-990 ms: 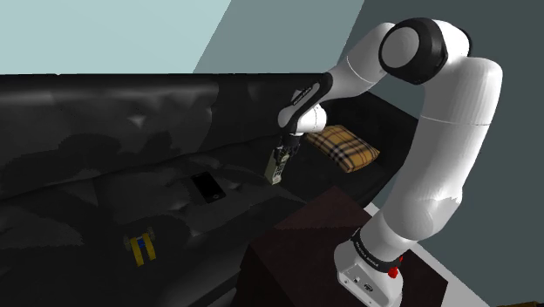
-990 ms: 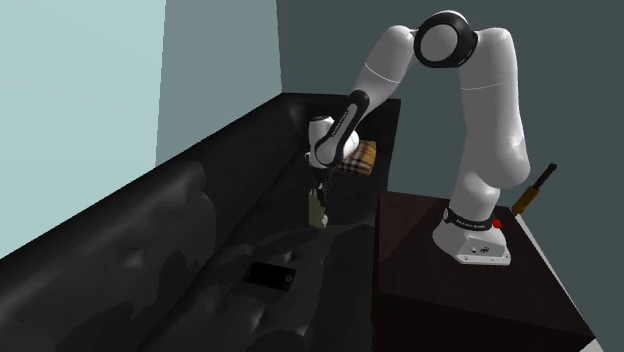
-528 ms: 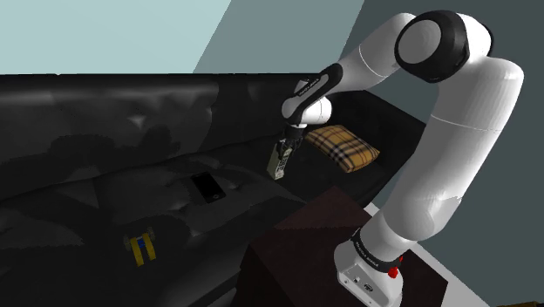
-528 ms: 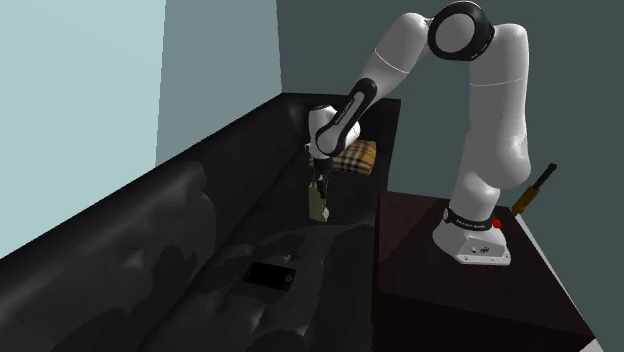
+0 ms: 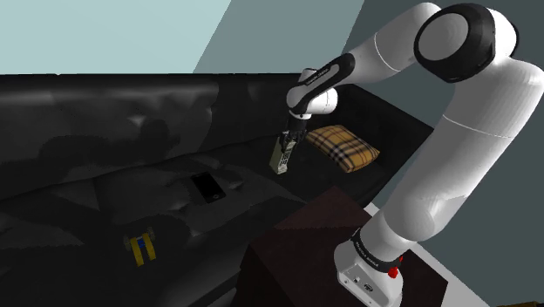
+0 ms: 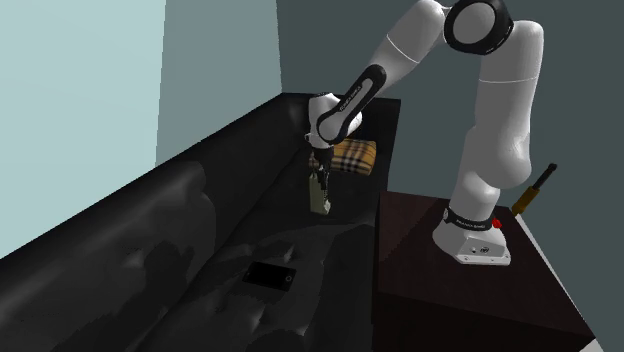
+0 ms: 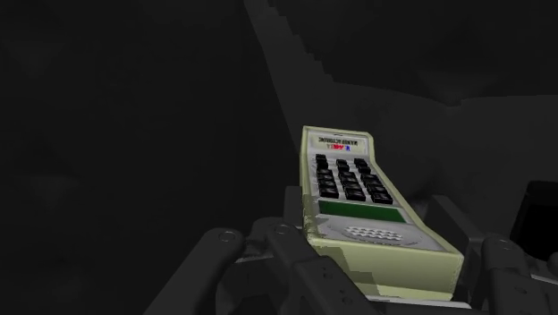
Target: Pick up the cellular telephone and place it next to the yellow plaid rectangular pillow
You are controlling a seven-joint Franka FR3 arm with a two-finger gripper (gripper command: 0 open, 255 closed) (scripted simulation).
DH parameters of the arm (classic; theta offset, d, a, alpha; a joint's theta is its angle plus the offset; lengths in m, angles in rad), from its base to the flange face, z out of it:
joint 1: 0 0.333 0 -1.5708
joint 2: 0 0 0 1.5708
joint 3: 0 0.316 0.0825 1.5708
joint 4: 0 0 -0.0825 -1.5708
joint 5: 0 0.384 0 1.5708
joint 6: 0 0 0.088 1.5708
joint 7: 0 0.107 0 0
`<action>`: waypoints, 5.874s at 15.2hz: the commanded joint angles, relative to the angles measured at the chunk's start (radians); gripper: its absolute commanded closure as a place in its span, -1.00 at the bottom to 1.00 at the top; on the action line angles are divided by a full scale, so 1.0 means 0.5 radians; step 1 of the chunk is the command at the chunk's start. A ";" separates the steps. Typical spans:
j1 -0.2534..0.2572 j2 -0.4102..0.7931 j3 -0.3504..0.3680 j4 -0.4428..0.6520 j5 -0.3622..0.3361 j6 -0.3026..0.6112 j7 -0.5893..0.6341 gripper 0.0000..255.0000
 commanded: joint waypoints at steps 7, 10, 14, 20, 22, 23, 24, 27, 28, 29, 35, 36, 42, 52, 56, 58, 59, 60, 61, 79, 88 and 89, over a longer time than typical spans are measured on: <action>0.009 -0.175 -0.013 0.034 -0.056 -0.205 0.043 1.00; 0.010 -0.236 -0.016 0.054 -0.074 -0.284 0.056 1.00; 0.011 -0.312 -0.017 0.087 -0.095 -0.391 0.072 1.00; 0.012 -0.413 -0.017 0.149 -0.119 -0.553 0.092 1.00; 0.012 -0.443 -0.016 0.173 -0.126 -0.607 0.097 1.00; 0.012 -0.458 -0.016 0.186 -0.129 -0.634 0.100 1.00; 0.012 -0.472 -0.015 0.199 -0.132 -0.661 0.103 1.00; 0.013 -0.512 -0.014 0.241 -0.140 -0.742 0.110 1.00; 0.013 -0.524 -0.013 0.256 -0.143 -0.769 0.112 1.00; 0.013 -0.536 -0.012 0.272 -0.145 -0.796 0.114 1.00; 0.013 -0.598 -0.008 0.372 -0.156 -0.957 0.124 1.00; 0.013 -0.606 -0.008 0.390 -0.157 -0.984 0.126 1.00; -0.004 -0.596 -0.030 0.512 -0.161 -1.095 0.087 1.00; -0.206 -0.053 -0.230 0.949 -0.059 -1.007 -0.358 1.00; -0.311 0.202 -0.272 1.200 0.016 -1.018 -0.523 1.00; -0.372 0.336 -0.284 1.345 0.056 -1.035 -0.598 1.00; -0.404 0.405 -0.288 1.423 0.076 -1.047 -0.634 1.00; -0.437 0.476 -0.290 1.505 0.095 -1.062 -0.668 1.00; -0.471 0.548 -0.291 1.592 0.115 -1.079 -0.701 1.00; -0.804 1.337 -0.246 2.469 0.271 -1.177 -0.901 1.00; -0.806 1.437 -0.229 2.397 0.293 -1.007 -0.911 1.00; -0.807 1.451 -0.227 2.392 0.296 -0.990 -0.912 1.00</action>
